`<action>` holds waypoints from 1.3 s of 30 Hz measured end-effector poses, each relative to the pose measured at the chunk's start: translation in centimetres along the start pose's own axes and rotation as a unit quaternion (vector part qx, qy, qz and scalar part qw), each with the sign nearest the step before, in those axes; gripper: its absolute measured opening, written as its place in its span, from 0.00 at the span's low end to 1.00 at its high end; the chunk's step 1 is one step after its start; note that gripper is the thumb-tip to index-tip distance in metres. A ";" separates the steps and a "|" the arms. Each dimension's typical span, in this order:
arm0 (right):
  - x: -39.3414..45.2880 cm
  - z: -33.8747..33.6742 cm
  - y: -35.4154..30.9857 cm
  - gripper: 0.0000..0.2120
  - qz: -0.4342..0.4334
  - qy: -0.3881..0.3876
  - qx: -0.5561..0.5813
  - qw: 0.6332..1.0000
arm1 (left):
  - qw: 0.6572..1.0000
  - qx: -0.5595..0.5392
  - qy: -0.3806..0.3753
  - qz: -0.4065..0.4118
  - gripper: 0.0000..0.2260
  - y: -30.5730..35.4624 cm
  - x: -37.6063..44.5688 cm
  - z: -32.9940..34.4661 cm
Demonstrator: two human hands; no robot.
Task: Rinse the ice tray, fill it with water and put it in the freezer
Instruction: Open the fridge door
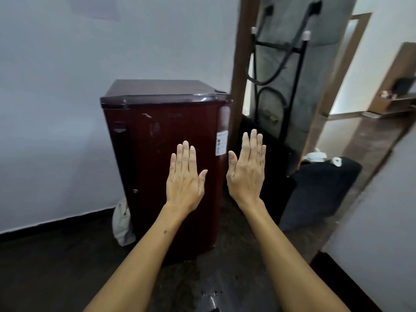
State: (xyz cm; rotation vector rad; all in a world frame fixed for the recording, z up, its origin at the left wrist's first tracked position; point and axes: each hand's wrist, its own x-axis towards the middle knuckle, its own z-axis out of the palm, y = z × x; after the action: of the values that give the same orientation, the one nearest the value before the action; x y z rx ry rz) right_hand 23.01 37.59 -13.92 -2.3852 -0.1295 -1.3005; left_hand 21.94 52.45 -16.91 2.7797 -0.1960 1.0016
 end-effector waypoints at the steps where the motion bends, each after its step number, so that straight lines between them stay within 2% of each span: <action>1: 0.1 1.2 -1.0 0.27 -0.007 -0.006 0.014 1.000 | 1.000 0.007 0.000 -0.010 0.30 -1.5 0.1 -0.1; 5: 0.7 6.0 -4.9 0.27 -0.018 -0.023 0.071 0.997 | 0.998 0.028 0.002 -0.051 0.30 -7.4 1.0 -0.2; 11: 1.2 13.7 -10.7 0.29 0.009 -0.058 0.160 0.985 | 0.995 0.024 0.008 -0.092 0.31 -15.5 3.9 0.2; 14: 1.2 17.5 -13.5 0.30 0.019 -0.101 0.212 0.972 | 0.995 0.026 0.006 -0.100 0.32 -19.2 5.4 0.7; 19: 2.3 22.7 -18.9 0.27 0.105 -0.195 0.304 0.926 | 0.994 0.000 0.012 -0.112 0.35 -24.4 9.2 0.3; 22: 3.5 25.4 -21.6 0.26 0.147 -0.252 0.336 0.896 | 0.994 0.004 0.008 -0.109 0.32 -27.0 12.7 0.1; 27: 5.4 29.4 -24.2 0.34 0.232 -0.379 0.373 0.814 | 0.994 0.030 -0.016 -0.101 0.29 -30.4 18.0 0.6; 29: 5.7 30.9 -24.7 0.36 0.252 -0.411 0.363 0.797 | 0.994 0.049 -0.031 -0.089 0.29 -31.6 19.4 1.2; 30: 5.7 31.5 -24.8 0.34 0.252 -0.418 0.348 0.800 | 0.994 0.057 -0.037 -0.081 0.29 -32.1 20.0 1.6; 34: 4.6 33.0 -24.8 0.17 0.193 -0.407 0.292 0.844 | 0.995 0.067 -0.054 -0.052 0.28 -33.6 21.4 2.8; 39: 3.9 33.6 -24.4 0.18 0.146 -0.391 0.271 0.867 | 0.998 0.062 -0.005 -0.032 0.31 -34.1 21.2 3.9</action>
State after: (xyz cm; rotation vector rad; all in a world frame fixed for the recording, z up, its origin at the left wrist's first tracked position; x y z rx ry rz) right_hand 44.78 72.83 -18.94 -2.1539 -0.3049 -0.0673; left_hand 46.85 83.56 -10.48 2.8827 -0.0478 1.0185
